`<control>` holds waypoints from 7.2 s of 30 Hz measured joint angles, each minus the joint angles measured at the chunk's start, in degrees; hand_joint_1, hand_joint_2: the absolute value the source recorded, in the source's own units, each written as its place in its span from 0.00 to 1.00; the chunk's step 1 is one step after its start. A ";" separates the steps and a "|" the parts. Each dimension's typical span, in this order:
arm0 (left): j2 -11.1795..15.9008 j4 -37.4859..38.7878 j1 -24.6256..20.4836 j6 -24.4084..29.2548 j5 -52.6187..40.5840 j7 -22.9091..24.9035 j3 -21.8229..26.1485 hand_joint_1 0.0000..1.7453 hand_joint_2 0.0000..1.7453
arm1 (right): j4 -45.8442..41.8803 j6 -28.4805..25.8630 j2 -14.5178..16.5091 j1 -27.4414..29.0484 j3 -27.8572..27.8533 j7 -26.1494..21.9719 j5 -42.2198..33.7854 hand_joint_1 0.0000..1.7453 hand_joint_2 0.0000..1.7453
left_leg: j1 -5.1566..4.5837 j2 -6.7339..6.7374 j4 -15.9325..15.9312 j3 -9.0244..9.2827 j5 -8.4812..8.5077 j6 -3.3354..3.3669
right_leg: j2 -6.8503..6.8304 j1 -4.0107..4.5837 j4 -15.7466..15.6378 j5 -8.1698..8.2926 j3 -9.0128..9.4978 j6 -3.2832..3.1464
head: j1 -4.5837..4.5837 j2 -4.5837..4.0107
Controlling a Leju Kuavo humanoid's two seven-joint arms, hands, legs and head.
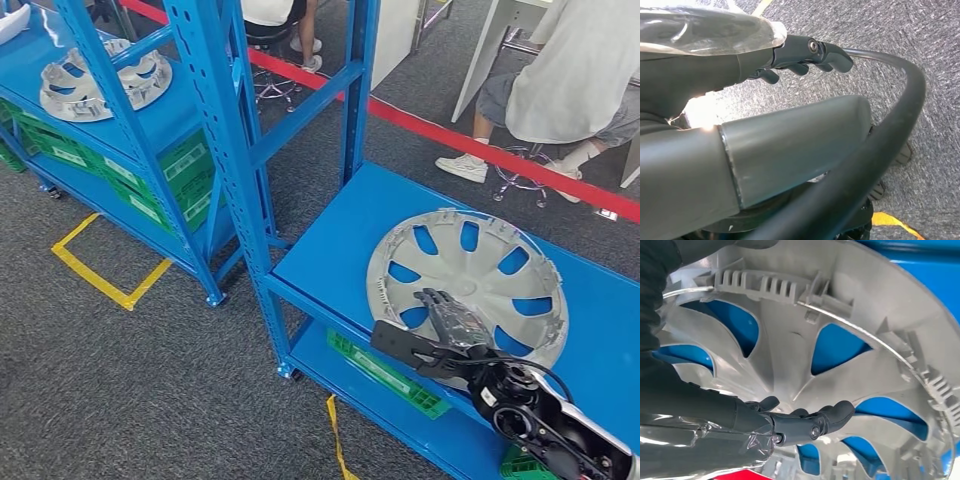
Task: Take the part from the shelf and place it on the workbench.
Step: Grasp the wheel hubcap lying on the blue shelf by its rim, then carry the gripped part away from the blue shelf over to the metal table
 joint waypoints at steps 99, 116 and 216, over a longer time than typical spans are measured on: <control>0.55 0.00 0.01 -2.04 1.57 -2.97 0.26 0.00 1.00 | -6.10 -16.22 6.27 -2.23 -4.74 -47.36 -26.01 1.00 1.00 | -0.01 -0.04 -0.01 0.18 -0.05 0.04 | -0.06 0.00 0.01 -0.05 0.29 -0.02 | 0.01 0.00; 0.39 0.00 0.01 -1.79 1.24 -2.69 0.26 0.00 1.00 | -10.04 -14.35 9.93 -2.03 -6.15 -56.80 -29.16 1.00 1.00 | 0.00 -0.03 -0.01 0.18 -0.06 0.03 | -0.05 0.01 0.02 -0.07 0.29 -0.04 | 0.01 0.00; 0.68 0.00 -0.10 -2.54 -0.55 -2.50 0.26 0.00 1.00 | 12.09 15.20 28.51 -24.19 30.57 -67.08 -40.22 1.00 1.00 | 0.08 -0.04 -0.04 0.20 -0.08 -0.01 | -0.05 0.10 0.06 -0.16 0.33 -0.19 | 0.03 0.00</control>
